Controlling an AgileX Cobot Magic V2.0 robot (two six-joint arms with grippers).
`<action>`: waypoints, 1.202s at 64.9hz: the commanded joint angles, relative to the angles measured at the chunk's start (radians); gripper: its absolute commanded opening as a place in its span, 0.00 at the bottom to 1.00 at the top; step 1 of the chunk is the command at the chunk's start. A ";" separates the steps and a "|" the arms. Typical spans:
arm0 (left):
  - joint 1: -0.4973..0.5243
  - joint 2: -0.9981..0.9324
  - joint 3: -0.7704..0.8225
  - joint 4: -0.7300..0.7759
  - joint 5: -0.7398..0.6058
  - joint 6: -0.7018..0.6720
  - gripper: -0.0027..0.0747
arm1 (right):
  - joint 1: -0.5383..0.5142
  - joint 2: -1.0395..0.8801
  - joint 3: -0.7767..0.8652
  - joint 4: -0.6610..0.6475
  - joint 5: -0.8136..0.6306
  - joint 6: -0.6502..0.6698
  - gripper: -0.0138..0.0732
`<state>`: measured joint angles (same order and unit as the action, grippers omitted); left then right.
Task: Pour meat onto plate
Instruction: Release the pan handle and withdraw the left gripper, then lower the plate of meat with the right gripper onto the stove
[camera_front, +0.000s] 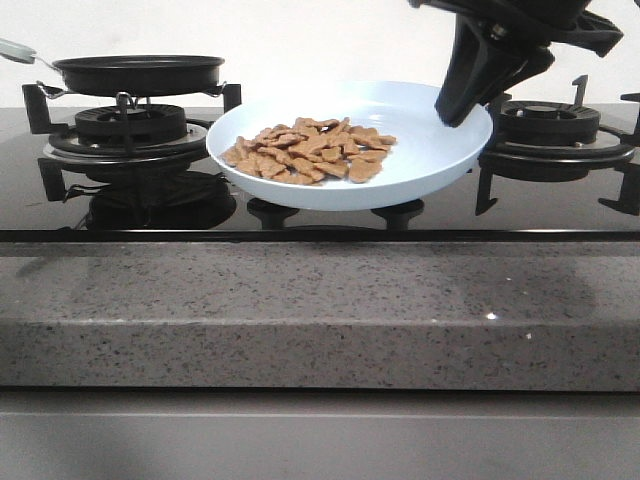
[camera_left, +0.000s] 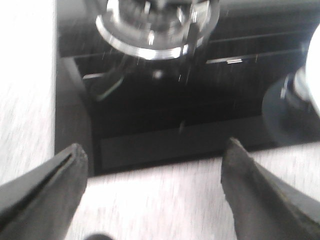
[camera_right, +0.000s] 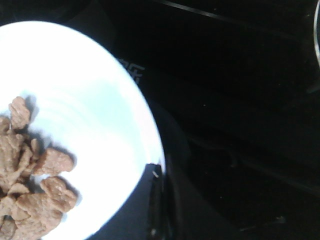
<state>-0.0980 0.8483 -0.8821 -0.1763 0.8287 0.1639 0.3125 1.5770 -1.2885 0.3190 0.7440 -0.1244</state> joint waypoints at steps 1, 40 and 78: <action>-0.010 -0.055 -0.003 -0.006 -0.059 -0.011 0.74 | -0.002 -0.039 -0.021 0.011 -0.041 -0.012 0.04; -0.010 -0.099 0.003 -0.006 -0.048 -0.011 0.74 | -0.082 0.029 -0.226 -0.004 0.041 -0.013 0.04; -0.010 -0.099 0.003 -0.006 -0.048 -0.011 0.74 | -0.124 0.417 -0.717 0.052 0.199 -0.013 0.04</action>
<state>-0.1019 0.7527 -0.8533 -0.1703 0.8491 0.1611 0.1958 2.0200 -1.9370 0.3310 0.9757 -0.1259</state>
